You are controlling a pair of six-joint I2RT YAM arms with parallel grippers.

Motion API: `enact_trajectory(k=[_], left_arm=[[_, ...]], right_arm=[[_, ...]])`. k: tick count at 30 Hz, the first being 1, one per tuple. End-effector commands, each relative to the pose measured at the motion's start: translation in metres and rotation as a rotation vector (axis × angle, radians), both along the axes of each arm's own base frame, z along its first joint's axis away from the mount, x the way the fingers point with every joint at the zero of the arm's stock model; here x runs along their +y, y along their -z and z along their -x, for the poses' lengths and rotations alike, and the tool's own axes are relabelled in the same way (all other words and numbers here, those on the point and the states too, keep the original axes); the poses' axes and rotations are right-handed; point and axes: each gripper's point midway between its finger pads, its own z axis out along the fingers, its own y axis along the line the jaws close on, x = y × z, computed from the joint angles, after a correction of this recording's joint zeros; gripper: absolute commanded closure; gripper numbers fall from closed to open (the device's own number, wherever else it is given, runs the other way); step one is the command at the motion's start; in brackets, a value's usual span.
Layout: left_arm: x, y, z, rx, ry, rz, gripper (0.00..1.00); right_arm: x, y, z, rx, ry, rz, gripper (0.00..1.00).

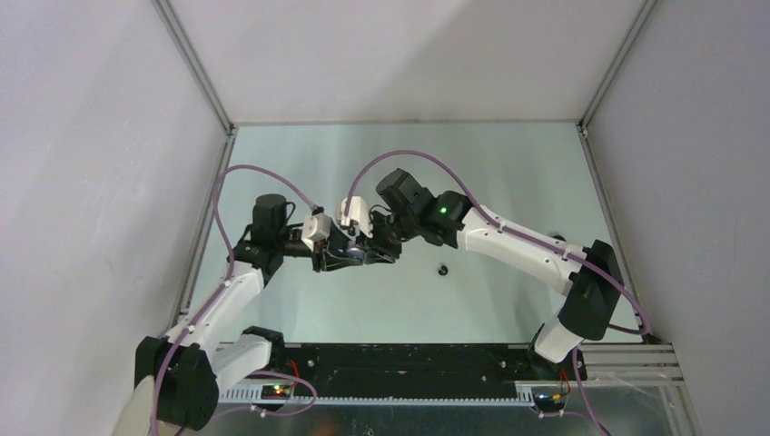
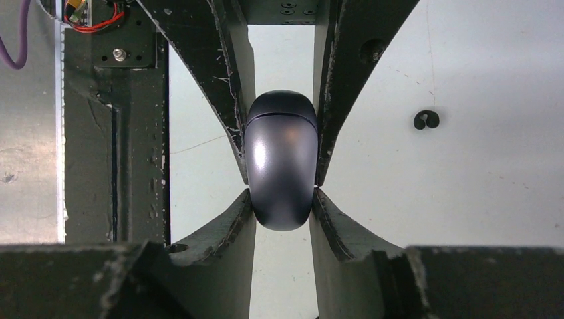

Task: Insert the wireless bluetooth earbuds into the charging case
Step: Place the charging case at the center of the board.

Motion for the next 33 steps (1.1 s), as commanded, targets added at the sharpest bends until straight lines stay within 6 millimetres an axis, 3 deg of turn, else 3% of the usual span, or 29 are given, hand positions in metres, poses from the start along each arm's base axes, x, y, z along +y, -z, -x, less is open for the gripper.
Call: enact_trajectory(k=[1,4,7,9,11,16,20,22,25,26,27,28,29,30,31,32,33], left_arm=[[-0.002,-0.009,-0.002,-0.090,0.008,0.012,0.75],[-0.002,-0.009,-0.002,-0.095,0.007,0.012,0.51],[-0.002,-0.009,-0.002,-0.101,0.007,0.012,0.34],[-0.001,-0.008,-0.003,-0.112,0.006,0.009,0.08],[-0.001,-0.009,-0.003,-0.122,0.001,0.007,0.01],[0.002,-0.013,-0.007,-0.143,-0.022,0.001,0.01],[0.010,-0.019,-0.016,-0.168,-0.072,-0.002,0.00],[0.018,-0.022,-0.023,-0.187,-0.111,-0.002,0.01],[0.032,-0.026,-0.034,-0.215,-0.177,-0.006,0.01],[0.035,-0.026,-0.036,-0.221,-0.193,-0.008,0.01],[0.036,-0.027,-0.037,-0.226,-0.202,-0.009,0.01],[0.038,-0.027,-0.039,-0.229,-0.211,-0.010,0.01],[0.039,-0.026,-0.039,-0.229,-0.215,-0.012,0.01],[0.039,-0.025,-0.040,-0.230,-0.217,-0.012,0.01],[0.039,-0.024,-0.040,-0.228,-0.218,-0.013,0.01],[0.040,-0.023,-0.041,-0.223,-0.220,-0.015,0.01],[0.040,-0.022,-0.041,-0.221,-0.222,-0.018,0.01]], right_arm=[[0.032,-0.032,0.005,-0.025,-0.037,-0.116,0.88],[0.030,-0.033,0.005,-0.012,-0.034,-0.118,0.90],[0.028,-0.037,0.006,0.006,-0.033,-0.129,0.91],[0.026,-0.039,0.004,0.020,-0.028,-0.136,0.92],[0.023,-0.040,0.002,0.030,-0.021,-0.141,0.92],[0.016,-0.043,-0.008,0.060,0.005,-0.155,0.93],[0.007,-0.041,-0.029,0.072,0.055,-0.156,0.93],[0.000,-0.038,-0.049,0.096,0.098,-0.157,0.93],[-0.021,-0.038,-0.097,0.136,0.204,-0.172,0.93],[-0.024,-0.026,-0.109,0.168,0.227,-0.158,0.93],[-0.034,-0.032,-0.132,0.169,0.275,-0.174,0.94],[-0.037,-0.016,-0.146,0.207,0.297,-0.156,0.94],[-0.049,-0.024,-0.171,0.206,0.348,-0.174,0.94],[-0.052,-0.004,-0.186,0.250,0.370,-0.152,0.94],[-0.064,-0.013,-0.209,0.250,0.417,-0.172,0.94],[-0.076,0.013,-0.231,0.301,0.463,-0.148,0.94],[-0.079,0.007,-0.245,0.312,0.487,-0.162,0.95]])
